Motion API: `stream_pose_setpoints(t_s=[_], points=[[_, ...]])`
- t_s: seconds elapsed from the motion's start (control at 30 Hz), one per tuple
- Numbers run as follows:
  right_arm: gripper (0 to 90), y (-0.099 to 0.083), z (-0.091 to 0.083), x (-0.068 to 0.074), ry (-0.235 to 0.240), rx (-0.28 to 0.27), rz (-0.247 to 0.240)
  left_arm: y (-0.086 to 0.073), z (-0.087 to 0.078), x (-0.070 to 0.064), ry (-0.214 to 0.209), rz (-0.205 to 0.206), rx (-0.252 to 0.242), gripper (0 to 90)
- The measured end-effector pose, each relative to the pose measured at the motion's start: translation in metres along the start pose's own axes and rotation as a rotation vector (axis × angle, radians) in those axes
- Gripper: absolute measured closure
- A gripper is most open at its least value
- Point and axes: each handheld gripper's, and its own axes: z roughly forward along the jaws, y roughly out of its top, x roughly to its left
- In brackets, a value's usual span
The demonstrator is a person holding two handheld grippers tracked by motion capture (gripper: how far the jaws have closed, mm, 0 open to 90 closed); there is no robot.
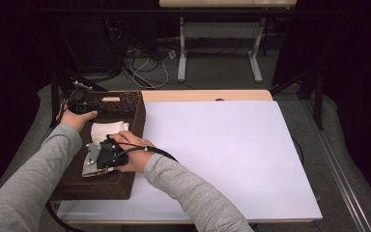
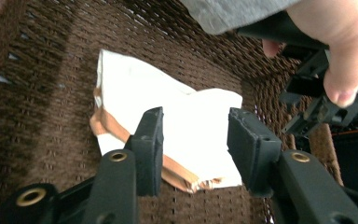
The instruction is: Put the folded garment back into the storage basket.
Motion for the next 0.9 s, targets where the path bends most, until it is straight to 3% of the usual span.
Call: stream_pose_setpoints(t_s=[0.27, 0.53, 0.57, 0.63, 0.7, 0.83, 0.9], points=[[47.0, -0.011, -0.023, -0.006, -0.032, -0.016, 0.039, 0.0, -0.009, -0.012, -0.018, 0.021, -0.057, 37.9], [37.3, -0.026, -0.042, -0.016, -0.07, -0.021, 0.149, -0.001, -0.02, -0.02, -0.026, 0.028, -0.08, 38.4], [36.4, -0.028, -0.044, -0.018, -0.069, -0.02, 0.158, -0.003, -0.025, -0.022, -0.049, 0.027, -0.096, 42.0], [35.7, -0.032, -0.048, -0.02, -0.066, -0.007, 0.191, -0.004, -0.03, -0.025, -0.043, 0.012, -0.099, 37.4], [33.0, -0.036, -0.052, -0.022, -0.075, 0.002, 0.202, -0.006, -0.035, -0.028, -0.05, 0.026, -0.117, 37.4], [27.6, -0.042, -0.062, -0.022, -0.125, 0.022, 0.238, -0.01, -0.04, -0.034, -0.054, 0.003, -0.141, 25.3], [23.8, -0.046, -0.068, -0.023, -0.166, 0.033, 0.263, -0.012, -0.041, -0.038, -0.043, 0.017, -0.144, 20.6]])
